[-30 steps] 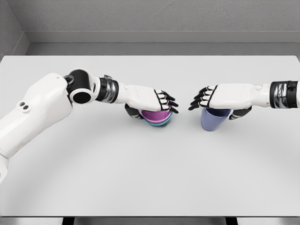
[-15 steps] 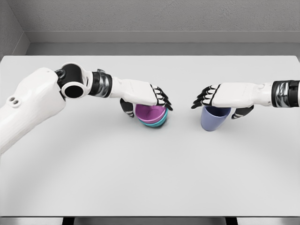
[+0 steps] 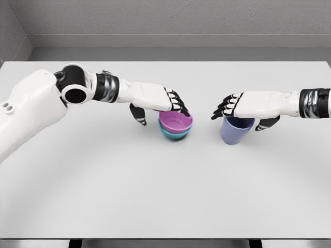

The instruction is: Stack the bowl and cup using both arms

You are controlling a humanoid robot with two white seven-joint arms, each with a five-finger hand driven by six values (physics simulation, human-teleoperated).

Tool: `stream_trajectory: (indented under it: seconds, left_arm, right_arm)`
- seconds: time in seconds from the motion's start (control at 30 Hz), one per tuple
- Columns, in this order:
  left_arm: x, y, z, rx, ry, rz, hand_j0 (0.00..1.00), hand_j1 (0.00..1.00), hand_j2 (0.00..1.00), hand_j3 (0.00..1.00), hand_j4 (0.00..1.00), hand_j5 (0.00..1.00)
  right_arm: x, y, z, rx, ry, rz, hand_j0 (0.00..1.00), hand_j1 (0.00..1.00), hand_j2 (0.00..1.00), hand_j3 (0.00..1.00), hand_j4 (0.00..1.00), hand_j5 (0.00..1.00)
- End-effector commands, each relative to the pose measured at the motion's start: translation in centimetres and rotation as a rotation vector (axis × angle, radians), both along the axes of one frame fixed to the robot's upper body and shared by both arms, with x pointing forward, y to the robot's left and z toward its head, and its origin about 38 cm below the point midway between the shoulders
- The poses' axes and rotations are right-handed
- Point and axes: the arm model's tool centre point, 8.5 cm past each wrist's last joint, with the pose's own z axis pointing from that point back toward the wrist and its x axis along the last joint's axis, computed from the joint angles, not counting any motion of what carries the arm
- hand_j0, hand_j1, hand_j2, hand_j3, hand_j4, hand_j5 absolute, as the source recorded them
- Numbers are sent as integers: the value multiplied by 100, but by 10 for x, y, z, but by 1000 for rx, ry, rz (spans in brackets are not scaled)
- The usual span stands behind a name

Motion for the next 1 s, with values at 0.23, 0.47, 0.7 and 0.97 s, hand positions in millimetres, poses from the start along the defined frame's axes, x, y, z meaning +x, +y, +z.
stream_trajectory:
  seconds: [0.23, 0.47, 0.7, 0.97]
  left_arm:
    - [5, 20, 11, -28, 16, 40, 100, 100, 100, 100, 100, 100]
    - [1, 29, 19, -47, 18, 39, 100, 100, 100, 100, 100, 100]
    - [2, 39, 19, -44, 20, 57, 100, 100, 100, 100, 100, 100]
    - [9, 113, 36, -62, 22, 202, 100, 100, 100, 100, 100, 100]
  right_arm:
    - [0, 0, 0, 5, 2, -3, 100, 100, 100, 100, 100, 100]
    - [1, -2, -1, 3, 6, -11, 100, 100, 100, 100, 100, 100]
    - [2, 0, -3, 7, 11, -10, 100, 100, 100, 100, 100, 100]
    - [3, 1, -4, 8, 12, -10, 100, 100, 100, 100, 100, 100]
